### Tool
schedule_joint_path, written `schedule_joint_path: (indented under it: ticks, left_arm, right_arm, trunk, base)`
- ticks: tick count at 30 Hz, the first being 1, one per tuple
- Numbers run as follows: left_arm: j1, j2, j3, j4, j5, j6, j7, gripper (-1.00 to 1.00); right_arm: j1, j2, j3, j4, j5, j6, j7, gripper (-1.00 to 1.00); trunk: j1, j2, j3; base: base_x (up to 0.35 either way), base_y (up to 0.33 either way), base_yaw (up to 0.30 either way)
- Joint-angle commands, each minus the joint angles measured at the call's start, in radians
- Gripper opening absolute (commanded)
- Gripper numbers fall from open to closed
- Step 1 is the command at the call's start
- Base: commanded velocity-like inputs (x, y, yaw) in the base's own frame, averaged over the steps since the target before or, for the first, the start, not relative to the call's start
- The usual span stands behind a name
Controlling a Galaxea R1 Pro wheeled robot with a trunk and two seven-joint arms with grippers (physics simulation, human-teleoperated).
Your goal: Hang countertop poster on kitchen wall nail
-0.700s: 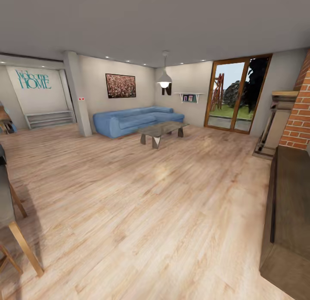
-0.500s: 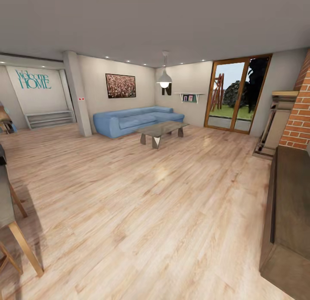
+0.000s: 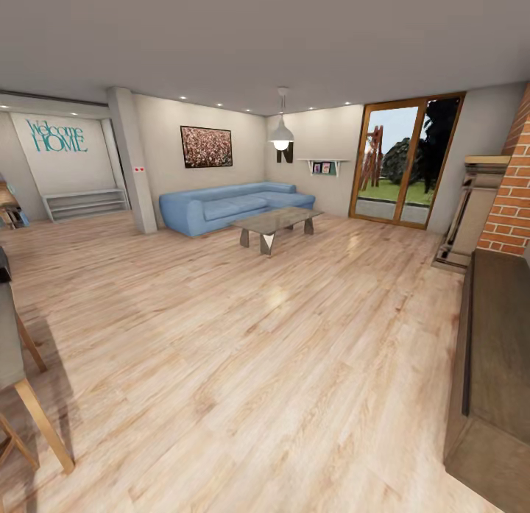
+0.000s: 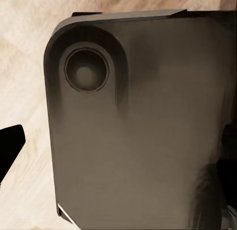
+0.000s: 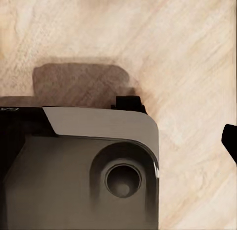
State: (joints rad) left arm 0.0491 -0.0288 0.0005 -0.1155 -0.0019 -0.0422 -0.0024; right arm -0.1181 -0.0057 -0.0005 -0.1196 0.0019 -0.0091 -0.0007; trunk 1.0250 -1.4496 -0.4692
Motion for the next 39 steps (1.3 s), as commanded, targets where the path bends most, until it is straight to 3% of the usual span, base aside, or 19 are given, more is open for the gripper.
schedule_joint_path:
  ticks: [1,7,14,15,23,29,39]
  left_arm:
    - [0.000,0.000,0.000,-0.007,0.000,-0.001,0.000,1.00]
    - [-0.008,-0.011,0.000,-0.030,-0.003,-0.015,0.001,1.00]
    - [-0.012,0.005,0.001,-0.070,-0.005,-0.054,0.002,1.00]
    - [-0.012,0.006,0.001,-0.512,-0.005,-0.100,0.003,1.00]
    - [-0.012,0.022,0.011,-0.531,-0.003,-0.207,0.005,1.00]
    - [-0.012,0.025,0.012,-0.530,-0.002,-0.218,0.005,1.00]
    - [-0.012,0.027,0.013,-0.530,-0.001,-0.221,0.005,1.00]
  right_arm:
    - [0.000,0.000,0.000,-0.003,0.000,-0.001,0.000,1.00]
    - [0.016,-0.017,-0.002,-0.008,-0.004,-0.019,0.000,1.00]
    - [0.013,-0.054,-0.005,-0.048,-0.008,-0.058,-0.002,1.00]
    - [0.012,-0.056,-0.005,-0.230,-0.008,-0.273,-0.002,1.00]
    - [0.012,-0.059,-0.005,-0.265,-0.011,-0.281,-0.002,1.00]
    - [0.012,-0.057,-0.004,-0.263,-0.012,-0.280,-0.003,1.00]
    - [0.012,-0.050,-0.004,-0.262,-0.015,-0.281,-0.004,1.00]
  trunk:
    - [0.000,0.000,-0.001]
    - [0.000,0.000,-0.001]
    - [0.000,0.000,-0.001]
    - [0.000,0.000,-0.001]
    - [0.000,0.000,-0.001]
    - [0.000,0.000,-0.001]
    - [0.000,0.000,-0.001]
  base:
    - [0.000,0.000,0.000]
    - [0.000,0.000,0.000]
    - [0.000,0.000,0.000]
    - [0.000,0.000,0.000]
    - [0.000,0.000,0.000]
    - [0.000,0.000,0.041]
    - [0.000,0.000,0.256]
